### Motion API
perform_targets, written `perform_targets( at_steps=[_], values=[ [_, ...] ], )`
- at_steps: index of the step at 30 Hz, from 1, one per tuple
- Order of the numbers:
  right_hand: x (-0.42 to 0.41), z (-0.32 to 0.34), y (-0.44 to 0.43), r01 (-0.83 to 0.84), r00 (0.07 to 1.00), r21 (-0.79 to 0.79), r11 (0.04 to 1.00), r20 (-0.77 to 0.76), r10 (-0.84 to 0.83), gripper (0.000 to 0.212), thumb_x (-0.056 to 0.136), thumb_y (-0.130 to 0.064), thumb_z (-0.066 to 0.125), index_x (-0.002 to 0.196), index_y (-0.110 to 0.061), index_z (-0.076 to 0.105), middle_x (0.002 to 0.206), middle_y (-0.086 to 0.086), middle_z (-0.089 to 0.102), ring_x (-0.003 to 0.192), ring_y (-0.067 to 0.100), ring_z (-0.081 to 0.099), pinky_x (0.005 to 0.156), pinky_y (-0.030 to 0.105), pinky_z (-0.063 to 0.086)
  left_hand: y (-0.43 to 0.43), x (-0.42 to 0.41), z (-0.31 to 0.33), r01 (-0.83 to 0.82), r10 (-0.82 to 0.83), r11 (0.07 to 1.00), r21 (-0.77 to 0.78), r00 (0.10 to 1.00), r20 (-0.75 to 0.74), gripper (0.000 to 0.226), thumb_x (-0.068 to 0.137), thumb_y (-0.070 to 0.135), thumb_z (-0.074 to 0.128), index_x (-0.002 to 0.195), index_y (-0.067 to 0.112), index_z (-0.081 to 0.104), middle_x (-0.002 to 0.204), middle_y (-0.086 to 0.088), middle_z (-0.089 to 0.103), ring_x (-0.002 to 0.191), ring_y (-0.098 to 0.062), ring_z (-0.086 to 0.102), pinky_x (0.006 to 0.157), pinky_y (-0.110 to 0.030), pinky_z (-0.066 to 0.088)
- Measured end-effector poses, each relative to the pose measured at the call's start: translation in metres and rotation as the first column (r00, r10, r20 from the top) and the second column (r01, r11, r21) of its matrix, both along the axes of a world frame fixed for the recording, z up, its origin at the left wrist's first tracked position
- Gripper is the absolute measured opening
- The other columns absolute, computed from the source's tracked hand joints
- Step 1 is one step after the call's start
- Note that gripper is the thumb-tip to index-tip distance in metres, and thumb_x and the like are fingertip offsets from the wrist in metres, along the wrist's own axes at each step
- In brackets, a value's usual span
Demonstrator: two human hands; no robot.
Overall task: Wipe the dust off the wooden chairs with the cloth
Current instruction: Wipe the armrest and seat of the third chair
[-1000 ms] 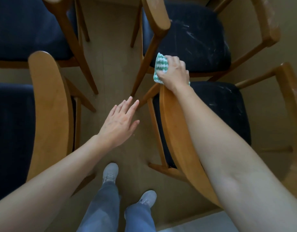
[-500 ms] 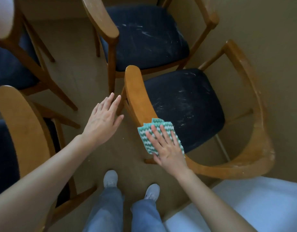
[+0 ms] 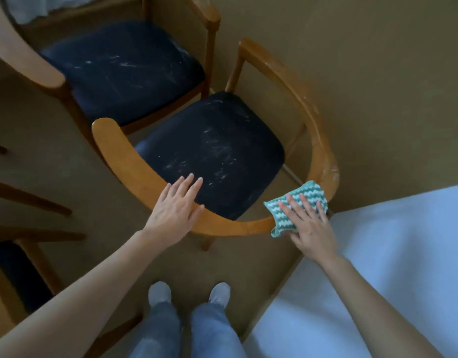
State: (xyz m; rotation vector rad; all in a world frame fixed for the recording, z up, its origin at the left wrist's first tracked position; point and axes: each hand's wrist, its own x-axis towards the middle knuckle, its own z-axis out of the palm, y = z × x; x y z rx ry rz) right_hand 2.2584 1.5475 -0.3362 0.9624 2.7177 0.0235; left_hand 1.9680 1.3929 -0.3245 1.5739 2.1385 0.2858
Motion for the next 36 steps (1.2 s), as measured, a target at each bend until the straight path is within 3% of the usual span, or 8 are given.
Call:
perform_targets(
  at_steps=[3, 7, 9, 14, 20, 26, 31, 36],
  values=[
    [0.014, 0.006, 0.04, 0.206, 0.968, -0.103, 0.973, -0.123, -0.218, 0.078, 0.084, -0.074, 0.009, 0.149, -0.032, 0.015, 0.154, -0.011, 0.005, 0.143, 0.012, -0.008, 0.115, 0.037, -0.003, 0.017, 0.031, -0.011, 0.117, -0.119, 0.991, -0.068, 0.993, -0.02, 0.06, 0.1, 0.045, 0.025, 0.151, 0.024, 0.002, 0.159, 0.001, 0.004, 0.146, -0.017, -0.003, 0.117, -0.034, -0.004],
    [0.006, 0.014, 0.064, 0.435, 0.843, -0.288, 0.853, -0.203, -0.499, 0.076, 0.086, -0.066, 0.021, 0.151, -0.026, 0.012, 0.159, -0.003, -0.004, 0.145, 0.021, -0.013, 0.118, 0.045, 0.008, 0.033, 0.064, -0.023, 0.206, -0.21, 0.974, -0.097, 0.977, -0.038, 0.057, 0.099, 0.048, 0.025, 0.15, 0.025, 0.012, 0.156, 0.005, 0.017, 0.145, -0.014, 0.009, 0.116, -0.032, 0.006],
    [0.001, 0.011, 0.049, 0.46, 0.822, -0.279, 0.843, -0.226, -0.523, 0.074, 0.089, -0.063, 0.022, 0.151, -0.024, 0.01, 0.159, 0.001, -0.007, 0.144, 0.023, -0.015, 0.119, 0.046, 0.008, 0.039, 0.074, -0.027, 0.222, -0.229, 0.969, -0.11, 0.972, -0.052, 0.059, 0.098, 0.053, 0.017, 0.15, 0.025, 0.016, 0.155, 0.006, 0.022, 0.144, -0.013, 0.012, 0.116, -0.031, 0.008],
    [0.003, -0.016, -0.006, 0.368, 0.874, -0.144, 0.919, -0.284, -0.395, 0.066, 0.093, -0.06, 0.019, 0.149, -0.028, 0.008, 0.157, 0.001, 0.002, 0.144, 0.025, -0.009, 0.113, 0.046, 0.007, 0.045, 0.075, -0.049, 0.178, -0.187, 0.98, -0.089, 0.977, -0.105, 0.103, 0.075, 0.069, -0.027, 0.147, 0.021, 0.029, 0.15, 0.001, 0.035, 0.143, -0.018, 0.023, 0.114, -0.033, 0.007],
    [0.007, -0.001, 0.049, 0.402, 0.838, -0.24, 0.883, -0.293, -0.461, 0.073, 0.088, -0.065, 0.018, 0.15, -0.026, 0.02, 0.159, -0.001, 0.001, 0.141, 0.018, -0.016, 0.114, 0.036, 0.004, 0.056, 0.067, -0.058, 0.259, -0.281, 0.957, -0.132, 0.938, -0.202, 0.069, 0.098, 0.055, 0.009, 0.132, 0.016, 0.054, 0.129, -0.005, 0.06, 0.124, -0.025, 0.051, 0.11, -0.039, 0.019],
    [-0.005, 0.007, 0.149, 0.561, 0.729, -0.408, 0.72, -0.167, -0.663, 0.062, 0.098, -0.038, 0.041, 0.151, -0.026, 0.011, 0.16, 0.001, 0.001, 0.146, 0.025, -0.003, 0.114, 0.043, 0.017, 0.064, 0.066, -0.065, 0.32, -0.339, 0.94, -0.114, 0.91, -0.24, 0.062, 0.096, 0.056, 0.015, 0.138, 0.021, 0.044, 0.136, -0.003, 0.053, 0.13, -0.022, 0.045, 0.109, -0.041, 0.017],
    [-0.02, -0.002, 0.198, 0.598, 0.741, -0.399, 0.695, -0.056, -0.669, 0.066, 0.098, -0.036, 0.043, 0.152, -0.024, 0.005, 0.16, 0.002, -0.002, 0.146, 0.027, 0.001, 0.114, 0.045, 0.016, 0.066, 0.065, -0.068, 0.306, -0.33, 0.942, -0.136, 0.92, -0.212, 0.064, 0.095, 0.06, 0.017, 0.141, 0.023, 0.041, 0.14, -0.001, 0.049, 0.133, -0.02, 0.041, 0.11, -0.04, 0.014],
    [-0.017, 0.007, 0.171, 0.572, 0.718, -0.471, 0.672, -0.11, -0.687, 0.066, 0.099, -0.033, 0.042, 0.152, -0.023, 0.003, 0.16, 0.002, -0.005, 0.146, 0.026, -0.006, 0.115, 0.044, 0.011, 0.064, 0.06, -0.067, 0.299, -0.329, 0.939, -0.172, 0.925, -0.19, 0.067, 0.094, 0.06, 0.014, 0.142, 0.022, 0.04, 0.142, 0.0, 0.046, 0.135, -0.018, 0.038, 0.111, -0.04, 0.014]
  ],
)
